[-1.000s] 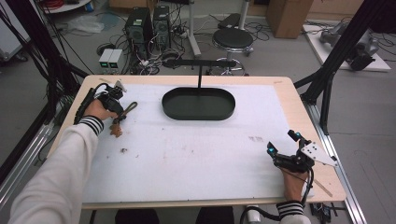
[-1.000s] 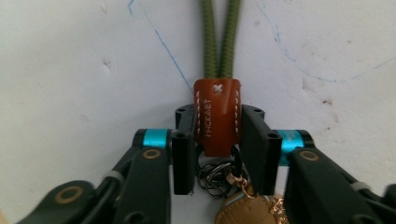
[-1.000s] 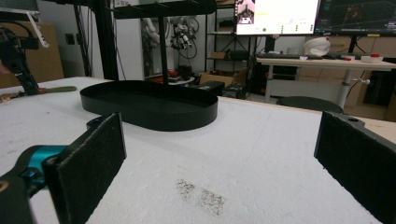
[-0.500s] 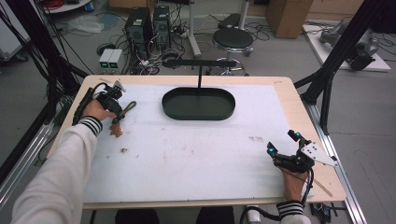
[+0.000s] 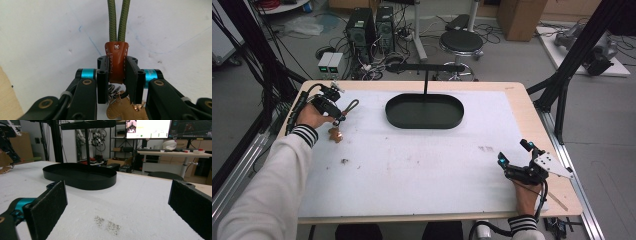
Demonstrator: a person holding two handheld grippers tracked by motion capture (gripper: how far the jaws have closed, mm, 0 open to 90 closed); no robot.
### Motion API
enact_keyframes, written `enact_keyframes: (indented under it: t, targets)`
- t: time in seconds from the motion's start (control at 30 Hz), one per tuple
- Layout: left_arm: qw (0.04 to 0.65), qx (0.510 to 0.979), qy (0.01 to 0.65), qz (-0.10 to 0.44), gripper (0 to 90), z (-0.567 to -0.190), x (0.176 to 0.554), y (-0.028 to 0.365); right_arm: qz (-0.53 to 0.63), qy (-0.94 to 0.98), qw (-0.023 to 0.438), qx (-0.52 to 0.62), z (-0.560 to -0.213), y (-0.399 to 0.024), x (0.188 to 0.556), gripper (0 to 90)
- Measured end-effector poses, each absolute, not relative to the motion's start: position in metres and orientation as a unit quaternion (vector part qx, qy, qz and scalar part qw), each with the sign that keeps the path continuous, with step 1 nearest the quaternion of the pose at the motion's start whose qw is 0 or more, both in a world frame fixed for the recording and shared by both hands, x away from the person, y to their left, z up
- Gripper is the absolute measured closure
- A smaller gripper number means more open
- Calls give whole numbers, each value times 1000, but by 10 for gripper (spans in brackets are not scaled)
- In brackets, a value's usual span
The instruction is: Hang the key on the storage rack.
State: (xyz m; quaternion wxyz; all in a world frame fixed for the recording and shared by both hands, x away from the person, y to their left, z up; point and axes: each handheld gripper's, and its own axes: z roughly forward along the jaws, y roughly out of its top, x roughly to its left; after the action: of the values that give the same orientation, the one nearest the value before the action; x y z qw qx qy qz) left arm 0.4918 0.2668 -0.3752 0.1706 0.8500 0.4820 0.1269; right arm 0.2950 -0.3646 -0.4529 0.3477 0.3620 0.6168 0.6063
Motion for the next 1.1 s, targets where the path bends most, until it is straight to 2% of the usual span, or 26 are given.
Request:
enact_keyframes:
  t: [0.67,0.9,1.1]
  targets:
    - [301,829,419,217,732,-324,455,243,606,618,347,362,-453,-364,295,11]
    - [350,807,408,244,732,-315,447,231,605,618,346,363,-453,-364,295,11]
    - [368,800,395,264,731,-310,443,220,605,618,347,363,-453,-364,295,11]
